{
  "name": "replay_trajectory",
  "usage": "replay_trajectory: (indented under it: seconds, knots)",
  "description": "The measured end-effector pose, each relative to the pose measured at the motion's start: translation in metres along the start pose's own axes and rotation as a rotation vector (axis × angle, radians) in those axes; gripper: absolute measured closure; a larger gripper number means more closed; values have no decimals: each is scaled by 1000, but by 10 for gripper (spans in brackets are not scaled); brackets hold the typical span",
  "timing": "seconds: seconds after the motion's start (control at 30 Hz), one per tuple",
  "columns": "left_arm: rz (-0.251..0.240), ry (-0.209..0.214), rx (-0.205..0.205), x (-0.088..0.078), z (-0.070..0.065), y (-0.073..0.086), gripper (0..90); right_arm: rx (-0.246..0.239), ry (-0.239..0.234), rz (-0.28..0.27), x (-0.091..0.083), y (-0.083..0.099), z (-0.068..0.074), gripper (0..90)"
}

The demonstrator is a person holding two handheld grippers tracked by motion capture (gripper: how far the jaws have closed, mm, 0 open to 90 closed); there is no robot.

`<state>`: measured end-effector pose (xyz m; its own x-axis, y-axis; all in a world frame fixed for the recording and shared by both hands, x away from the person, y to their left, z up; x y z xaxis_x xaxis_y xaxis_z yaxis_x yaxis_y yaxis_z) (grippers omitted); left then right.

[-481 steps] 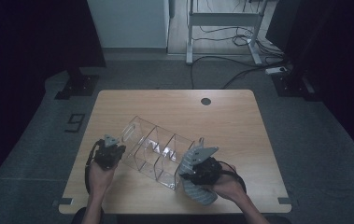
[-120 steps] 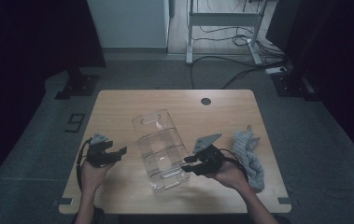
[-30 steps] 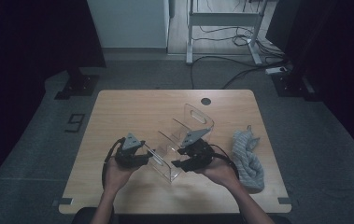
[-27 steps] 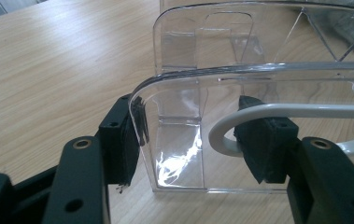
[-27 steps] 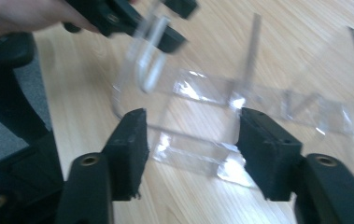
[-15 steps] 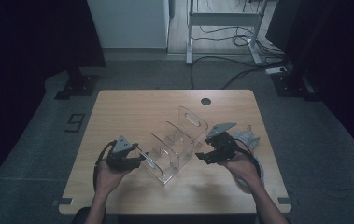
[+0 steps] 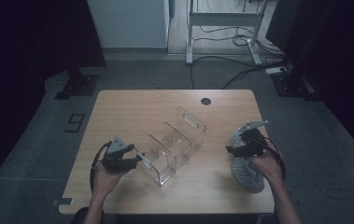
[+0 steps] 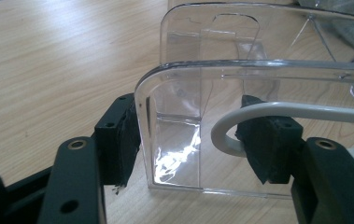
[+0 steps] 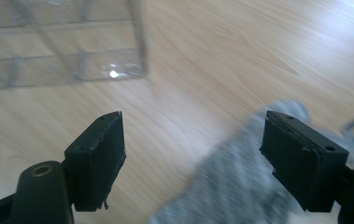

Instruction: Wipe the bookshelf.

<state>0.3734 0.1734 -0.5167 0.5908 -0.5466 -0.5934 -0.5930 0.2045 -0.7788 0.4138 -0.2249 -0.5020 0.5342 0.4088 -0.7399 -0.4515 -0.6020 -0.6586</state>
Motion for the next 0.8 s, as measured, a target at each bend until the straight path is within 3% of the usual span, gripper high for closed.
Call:
replay_trajectory:
  seconds: [0.2,0.27,0.43,0.5,0.63,0.8]
  knots:
    - [-1,4,-18,-1,2,1,374,87,32,26,11,33,-27,192]
    - [-1,4,-20,-1,2,1,373,126,29,44,20,44,-31,187]
    - [-4,1,-26,0,2,1,362,168,33,104,41,63,-39,194]
    - [-8,1,-29,0,2,1,360,172,20,107,46,66,-38,194]
    - [-7,-2,-29,-1,2,1,360,132,16,160,57,73,-34,193]
    - [-6,9,-23,-1,0,2,402,113,4,202,64,80,-31,253]
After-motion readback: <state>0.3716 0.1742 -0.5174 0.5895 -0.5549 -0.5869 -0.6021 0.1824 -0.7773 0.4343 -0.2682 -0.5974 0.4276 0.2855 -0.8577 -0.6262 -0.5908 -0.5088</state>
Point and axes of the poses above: each handheld gripper's, and its own axes: x roughly forward along the jaws, y roughly out of its underside, z roughly to its left, the point moved 8 cm from there along x, roughly forward along the jaws, and after that the axes turned 11 degrees about -x, right-handed, at the moved point
